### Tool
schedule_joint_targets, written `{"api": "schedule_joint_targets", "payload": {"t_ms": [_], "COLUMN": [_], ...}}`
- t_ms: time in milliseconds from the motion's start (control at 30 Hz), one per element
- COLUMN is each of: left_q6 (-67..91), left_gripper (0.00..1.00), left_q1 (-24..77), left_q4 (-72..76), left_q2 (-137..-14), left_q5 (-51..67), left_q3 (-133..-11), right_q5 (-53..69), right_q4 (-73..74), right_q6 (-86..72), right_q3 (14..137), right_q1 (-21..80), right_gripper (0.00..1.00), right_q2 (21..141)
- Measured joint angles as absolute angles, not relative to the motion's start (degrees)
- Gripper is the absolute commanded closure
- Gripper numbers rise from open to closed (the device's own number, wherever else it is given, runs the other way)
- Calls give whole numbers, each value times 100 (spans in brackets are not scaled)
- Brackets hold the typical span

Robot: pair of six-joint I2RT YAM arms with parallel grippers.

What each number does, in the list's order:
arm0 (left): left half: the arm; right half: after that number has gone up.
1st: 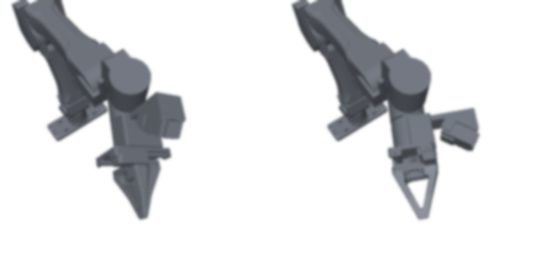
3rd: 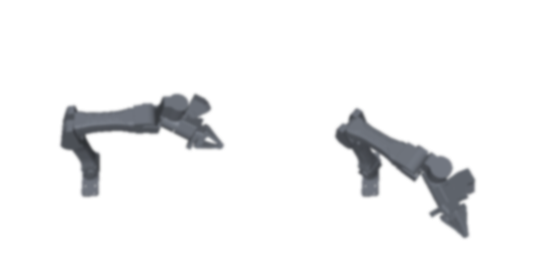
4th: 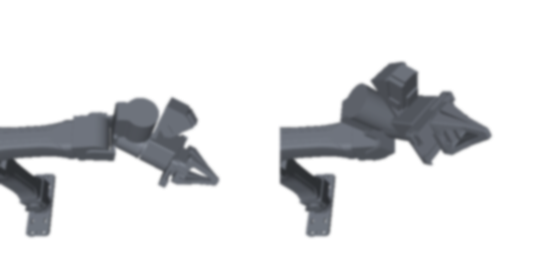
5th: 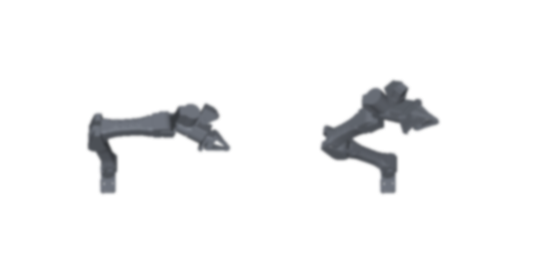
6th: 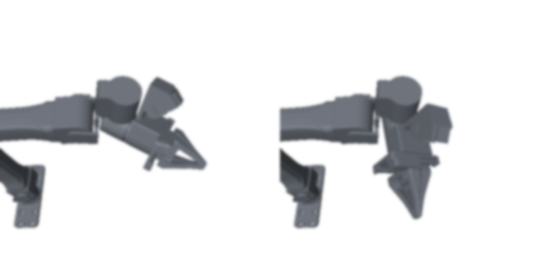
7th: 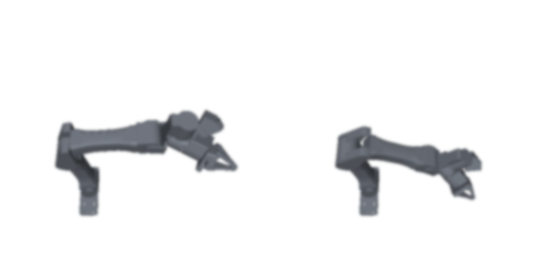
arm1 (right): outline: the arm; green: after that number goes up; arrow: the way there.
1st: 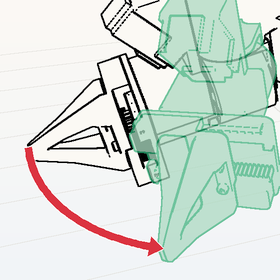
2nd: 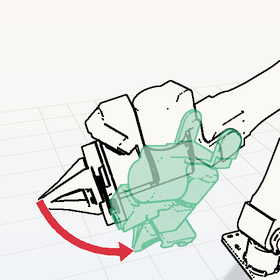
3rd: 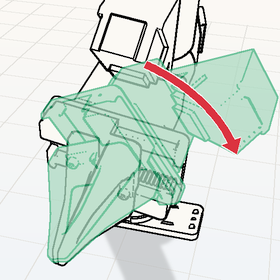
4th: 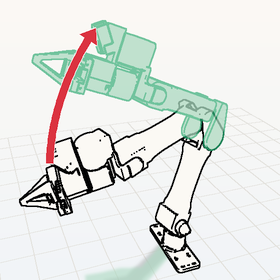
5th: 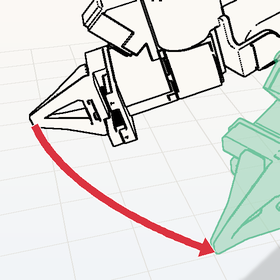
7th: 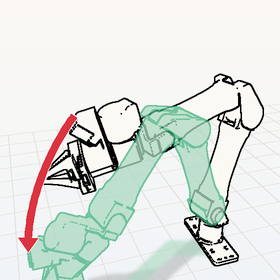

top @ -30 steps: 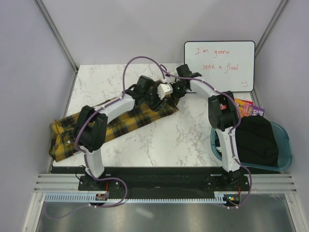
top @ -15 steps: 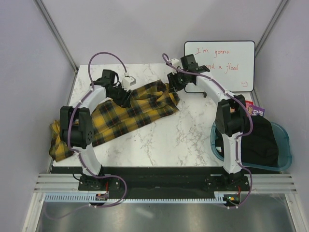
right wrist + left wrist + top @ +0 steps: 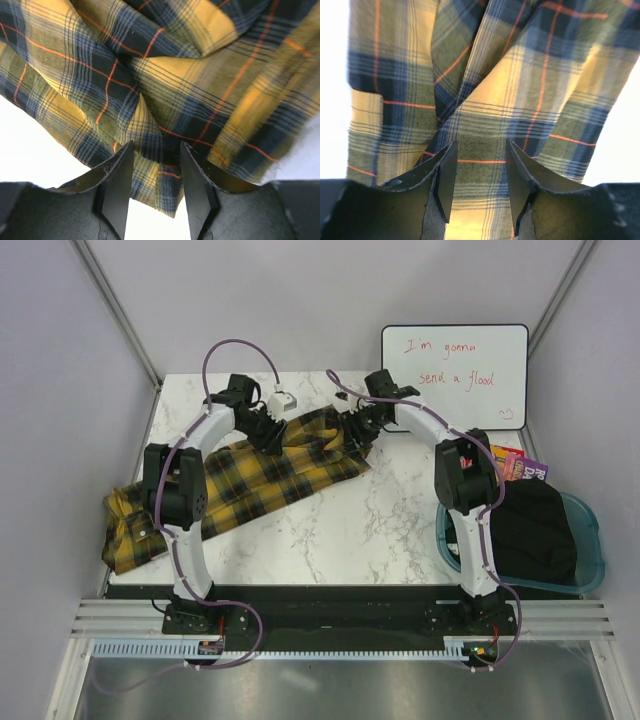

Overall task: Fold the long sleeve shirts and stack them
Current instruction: Fold the shirt

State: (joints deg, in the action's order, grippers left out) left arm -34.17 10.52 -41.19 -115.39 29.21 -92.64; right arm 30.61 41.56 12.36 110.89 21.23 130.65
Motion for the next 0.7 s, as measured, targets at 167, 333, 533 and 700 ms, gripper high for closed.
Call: {"api": "schedule_joint_targets", "payload": {"t_ms": [167,333,533,700], "left_q6": [-3454,-3487,-3551,-3566], "left_gripper": [50,66,98,98], "left_q1": [1041,1037,1035,1013], "left_q4": [-4185,-4191,-4195,-4198], "left_q2": [-11732,-11760,-11760,-11723], "left_q5": [2803,2707,2707,2709], "left_q3": [-9264,-9262,-9262,-9262], "right_q5": [3006,2993,2969,2899], "right_q4": [4235,4309,4379,4418], "right_q6": [1380,1498,1584,1588], "right_q3": [11109,11153,11236,11487], "right_q1": [2294,2458,2464,2453], "right_gripper": [53,85,100,100], "right_q2": [13209,13229,13229,13229]}}
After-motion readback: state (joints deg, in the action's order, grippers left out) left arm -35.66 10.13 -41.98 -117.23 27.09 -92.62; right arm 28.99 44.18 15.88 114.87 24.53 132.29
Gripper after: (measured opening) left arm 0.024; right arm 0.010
